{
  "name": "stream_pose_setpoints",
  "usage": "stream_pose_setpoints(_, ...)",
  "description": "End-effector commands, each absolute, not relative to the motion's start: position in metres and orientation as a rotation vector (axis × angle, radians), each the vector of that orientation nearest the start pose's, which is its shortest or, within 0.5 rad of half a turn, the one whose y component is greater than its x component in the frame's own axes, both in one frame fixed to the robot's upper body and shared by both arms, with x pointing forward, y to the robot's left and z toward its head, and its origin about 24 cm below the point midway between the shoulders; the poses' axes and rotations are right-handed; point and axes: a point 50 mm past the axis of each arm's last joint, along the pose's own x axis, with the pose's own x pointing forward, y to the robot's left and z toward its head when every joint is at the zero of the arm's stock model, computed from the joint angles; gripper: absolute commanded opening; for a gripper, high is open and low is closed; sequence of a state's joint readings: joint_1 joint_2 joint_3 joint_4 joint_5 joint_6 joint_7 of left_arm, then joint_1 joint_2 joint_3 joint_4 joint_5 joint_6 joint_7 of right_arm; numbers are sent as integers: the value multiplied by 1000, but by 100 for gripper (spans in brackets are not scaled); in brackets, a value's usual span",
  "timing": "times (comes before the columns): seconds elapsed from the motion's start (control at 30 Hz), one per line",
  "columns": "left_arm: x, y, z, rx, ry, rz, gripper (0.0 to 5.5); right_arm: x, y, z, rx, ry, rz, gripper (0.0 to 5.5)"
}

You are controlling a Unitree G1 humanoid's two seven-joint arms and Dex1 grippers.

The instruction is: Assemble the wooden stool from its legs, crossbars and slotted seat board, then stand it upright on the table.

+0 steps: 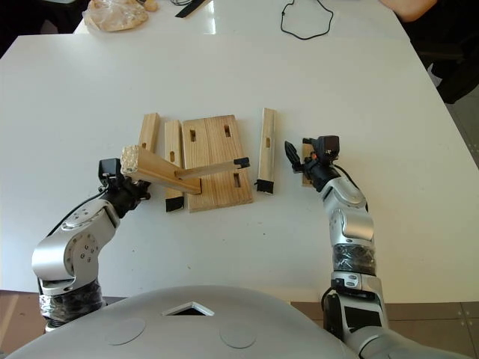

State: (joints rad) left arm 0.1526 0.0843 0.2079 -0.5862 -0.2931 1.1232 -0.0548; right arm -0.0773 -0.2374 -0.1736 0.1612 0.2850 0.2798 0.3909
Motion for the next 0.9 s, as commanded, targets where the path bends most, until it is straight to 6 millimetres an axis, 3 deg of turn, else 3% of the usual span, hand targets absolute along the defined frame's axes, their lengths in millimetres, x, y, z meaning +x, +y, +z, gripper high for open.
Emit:
stream_pose_setpoints(0.03,179,189,23,-225,790,-15,203,274,-220,33,102,271,126,416)
stream_pose_setpoints(0.13,203,201,45,-146,622,8,203,292,-219,60,79,207,97,416)
stream_pose_setpoints(0.2,243,212,87,-218,364,30,203,310,-213,93,-66,97,107,416)
stream_pose_setpoints(0.27,272,213,139,-370,78,-47,203,325,-194,130,-181,-57,176,416)
stream_pose_setpoints(0.33,279,202,190,-514,-199,-247,203,339,-174,161,-226,-193,217,416)
stream_pose_setpoints(0.4,270,191,222,-613,-384,-468,203,350,-155,189,-167,-272,286,416)
stream_pose_setpoints(0.5,257,187,235,-610,-468,-675,203,354,-130,232,115,-309,527,416)
stream_pose_setpoints(0.57,251,183,247,-590,-510,-826,203,339,-118,267,405,-357,832,416)
stream_pose_setpoints(0.63,246,178,256,-578,-531,-978,203,313,-112,292,530,-406,1162,416)
stream_pose_setpoints(0.7,246,173,255,-564,-496,-1081,203,301,-112,298,544,-389,1336,416)
stream_pose_setpoints(0.9,239,163,236,-470,-325,-1261,203,302,-115,299,537,-228,1468,416)
